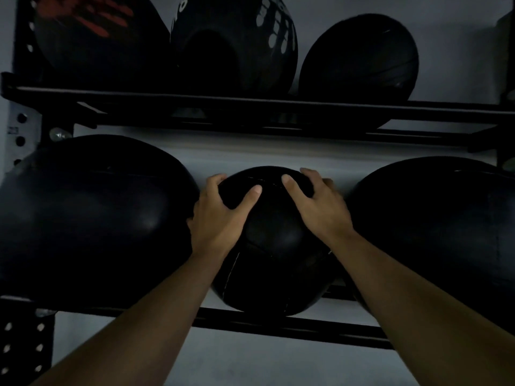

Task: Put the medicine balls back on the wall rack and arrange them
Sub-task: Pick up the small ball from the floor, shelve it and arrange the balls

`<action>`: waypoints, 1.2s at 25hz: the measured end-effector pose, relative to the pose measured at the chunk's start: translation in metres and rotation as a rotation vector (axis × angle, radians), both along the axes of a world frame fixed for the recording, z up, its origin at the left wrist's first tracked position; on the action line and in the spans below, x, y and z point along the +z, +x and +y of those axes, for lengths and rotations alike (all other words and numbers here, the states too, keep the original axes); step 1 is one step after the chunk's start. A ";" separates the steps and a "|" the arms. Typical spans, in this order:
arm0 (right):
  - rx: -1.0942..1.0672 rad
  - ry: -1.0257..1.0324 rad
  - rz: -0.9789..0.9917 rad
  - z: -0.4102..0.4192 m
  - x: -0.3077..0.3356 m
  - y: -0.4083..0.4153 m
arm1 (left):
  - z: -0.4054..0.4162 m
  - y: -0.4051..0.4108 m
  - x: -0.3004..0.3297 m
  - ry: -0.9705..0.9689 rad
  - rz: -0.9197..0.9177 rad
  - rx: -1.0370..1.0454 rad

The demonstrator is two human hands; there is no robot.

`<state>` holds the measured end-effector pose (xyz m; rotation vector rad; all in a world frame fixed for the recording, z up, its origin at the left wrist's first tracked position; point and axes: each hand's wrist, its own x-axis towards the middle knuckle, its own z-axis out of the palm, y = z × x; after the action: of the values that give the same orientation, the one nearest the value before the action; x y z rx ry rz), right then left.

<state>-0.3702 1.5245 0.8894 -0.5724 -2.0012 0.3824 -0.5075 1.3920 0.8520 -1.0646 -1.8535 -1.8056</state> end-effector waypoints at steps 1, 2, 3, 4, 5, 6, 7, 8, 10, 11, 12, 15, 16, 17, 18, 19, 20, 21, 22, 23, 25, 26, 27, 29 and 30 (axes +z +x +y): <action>0.001 -0.014 -0.002 0.002 -0.001 -0.004 | 0.001 0.000 -0.001 -0.026 0.017 0.003; -0.004 -0.014 0.017 0.004 -0.003 -0.008 | 0.001 0.000 -0.001 -0.037 0.029 0.012; -0.014 -0.007 0.043 0.005 -0.004 -0.009 | 0.002 -0.001 -0.002 -0.023 0.037 0.027; -0.022 -0.001 0.067 0.004 -0.005 -0.009 | 0.003 -0.003 -0.004 0.006 0.049 0.040; -0.026 0.014 0.084 0.002 -0.010 -0.007 | 0.003 -0.002 -0.009 0.035 0.068 0.049; -0.023 0.042 0.104 -0.002 -0.017 -0.004 | 0.002 0.001 -0.018 0.065 0.089 0.050; -0.016 0.077 0.124 -0.006 -0.025 -0.001 | -0.001 0.003 -0.026 0.102 0.111 0.050; -0.014 0.114 0.135 -0.009 -0.032 0.002 | -0.004 0.004 -0.032 0.133 0.127 0.056; -0.023 0.155 0.172 -0.013 -0.040 0.008 | -0.005 0.006 -0.037 0.182 0.148 0.068; -0.028 0.171 0.197 -0.015 -0.043 0.011 | -0.006 0.008 -0.039 0.197 0.160 0.073; -0.024 0.193 0.222 -0.016 -0.048 0.014 | -0.008 0.011 -0.042 0.212 0.185 0.082; -0.019 0.320 0.229 -0.016 -0.067 0.022 | -0.010 0.013 -0.057 0.227 0.309 0.121; -0.021 0.344 0.210 -0.015 -0.072 0.023 | -0.011 0.011 -0.060 0.210 0.335 0.119; -0.030 0.344 0.184 -0.014 -0.072 0.023 | -0.013 0.008 -0.058 0.174 0.334 0.107; -0.043 0.325 0.156 -0.012 -0.069 0.021 | -0.015 0.005 -0.054 0.113 0.309 0.083; -0.052 0.302 0.131 -0.012 -0.066 0.020 | -0.018 0.004 -0.048 0.028 0.284 0.063; -0.053 0.286 0.113 -0.013 -0.062 0.019 | -0.021 0.004 -0.043 -0.058 0.274 0.053; -0.048 0.274 0.098 -0.015 -0.060 0.018 | -0.026 0.004 -0.040 -0.135 0.277 0.052; -0.040 0.264 0.082 -0.015 -0.060 0.019 | -0.030 0.006 -0.037 -0.197 0.283 0.053; -0.033 0.250 0.065 -0.015 -0.059 0.021 | -0.035 0.007 -0.033 -0.248 0.289 0.051; -0.051 0.213 0.047 -0.022 -0.056 0.024 | -0.048 0.005 -0.024 -0.364 0.338 0.080; -0.085 0.208 0.053 -0.029 -0.051 0.024 | -0.056 0.002 -0.017 -0.427 0.401 0.126; -0.118 0.215 0.070 -0.039 -0.044 0.021 | -0.065 -0.002 -0.008 -0.475 0.477 0.182; -0.105 0.264 0.109 -0.073 -0.025 0.004 | -0.089 -0.020 0.011 -0.454 0.582 0.302; -0.069 0.298 0.120 -0.094 -0.013 -0.009 | -0.103 -0.031 0.022 -0.395 0.589 0.363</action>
<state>-0.3795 1.4303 0.8765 -0.4191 -1.8720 0.0712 -0.5389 1.2891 0.8742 -1.1345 -1.8881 -0.8222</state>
